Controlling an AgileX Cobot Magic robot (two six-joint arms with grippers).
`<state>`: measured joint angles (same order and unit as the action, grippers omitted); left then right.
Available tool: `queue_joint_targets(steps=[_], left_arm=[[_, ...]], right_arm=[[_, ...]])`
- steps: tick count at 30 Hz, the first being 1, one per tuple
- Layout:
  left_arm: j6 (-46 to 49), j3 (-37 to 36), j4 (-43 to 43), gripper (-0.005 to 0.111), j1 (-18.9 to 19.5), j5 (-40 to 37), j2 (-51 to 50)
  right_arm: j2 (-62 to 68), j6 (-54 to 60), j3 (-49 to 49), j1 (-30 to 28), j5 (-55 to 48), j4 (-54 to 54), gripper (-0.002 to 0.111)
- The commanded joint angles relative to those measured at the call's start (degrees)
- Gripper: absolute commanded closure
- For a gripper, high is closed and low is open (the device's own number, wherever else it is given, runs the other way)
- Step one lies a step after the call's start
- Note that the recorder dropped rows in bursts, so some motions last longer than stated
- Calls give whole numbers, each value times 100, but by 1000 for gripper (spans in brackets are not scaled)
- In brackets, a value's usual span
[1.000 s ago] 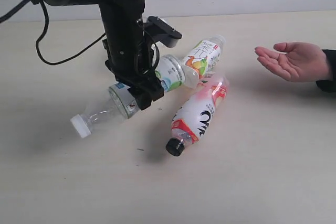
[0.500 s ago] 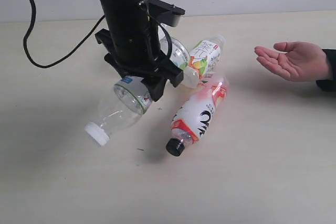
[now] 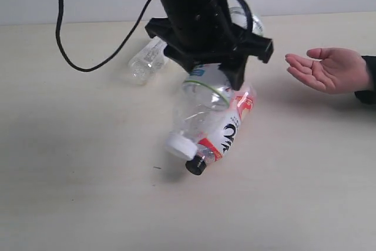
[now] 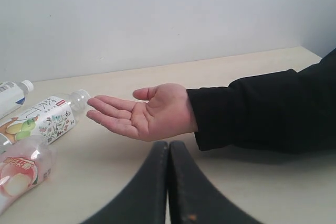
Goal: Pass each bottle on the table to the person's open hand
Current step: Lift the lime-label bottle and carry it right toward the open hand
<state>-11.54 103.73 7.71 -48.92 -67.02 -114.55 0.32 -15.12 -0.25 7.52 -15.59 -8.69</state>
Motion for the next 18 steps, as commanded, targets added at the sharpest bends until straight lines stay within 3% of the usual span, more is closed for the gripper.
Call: queue_joint_targets(steps=[1, 16, 18], left_arm=[[-73, 224, 918, 107, -46, 557, 51], [321, 307, 3257, 107, -46, 2804, -207], [529, 316, 3910, 107, -46, 3267, -405]], right_arm=[[-32, -3, 25, 11, 48, -23, 108], [-32, -3, 25, 11, 48, -23, 108], [-32, -3, 25, 11, 48, -23, 108]])
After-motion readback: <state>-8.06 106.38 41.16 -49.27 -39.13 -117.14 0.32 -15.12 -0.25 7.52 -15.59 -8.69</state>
